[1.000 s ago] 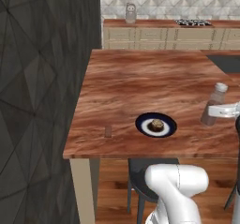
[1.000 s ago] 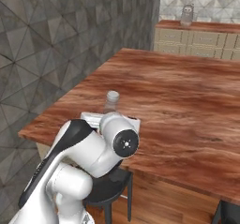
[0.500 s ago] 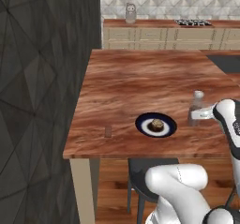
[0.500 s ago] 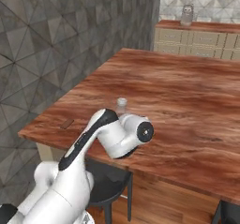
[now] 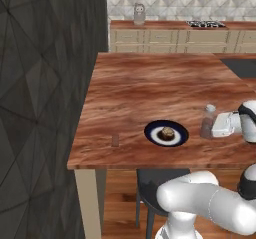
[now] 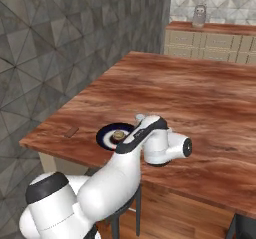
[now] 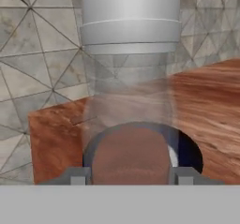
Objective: Take the cinnamon bottle from the cabinet and place it on the dining table, next to the plate with the cupcake. Then take the chocolate from the dining counter and place it on the cupcake plate.
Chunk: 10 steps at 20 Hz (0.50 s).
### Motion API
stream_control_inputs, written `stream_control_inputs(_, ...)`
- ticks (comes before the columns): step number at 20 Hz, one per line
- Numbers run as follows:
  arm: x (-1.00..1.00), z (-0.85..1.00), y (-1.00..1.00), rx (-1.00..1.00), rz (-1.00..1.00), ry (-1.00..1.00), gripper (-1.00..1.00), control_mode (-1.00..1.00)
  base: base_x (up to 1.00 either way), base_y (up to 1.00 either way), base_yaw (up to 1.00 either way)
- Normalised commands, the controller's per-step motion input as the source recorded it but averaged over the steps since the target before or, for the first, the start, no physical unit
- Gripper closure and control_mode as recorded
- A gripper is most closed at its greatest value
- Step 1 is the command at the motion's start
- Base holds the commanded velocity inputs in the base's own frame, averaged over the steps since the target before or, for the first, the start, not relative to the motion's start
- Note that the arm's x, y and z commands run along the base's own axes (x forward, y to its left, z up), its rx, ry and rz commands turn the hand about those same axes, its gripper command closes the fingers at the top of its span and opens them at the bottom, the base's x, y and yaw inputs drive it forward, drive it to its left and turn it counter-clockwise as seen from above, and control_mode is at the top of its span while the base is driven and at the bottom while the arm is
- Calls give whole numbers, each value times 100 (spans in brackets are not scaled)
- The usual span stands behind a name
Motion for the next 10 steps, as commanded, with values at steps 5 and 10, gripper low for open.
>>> stream_control_inputs(5,42,-68,1,-8,0,-2,100,-100,0,0,0)
stream_control_inputs(10,36,-65,17,-2,0,0,100,-100,0,0,0)
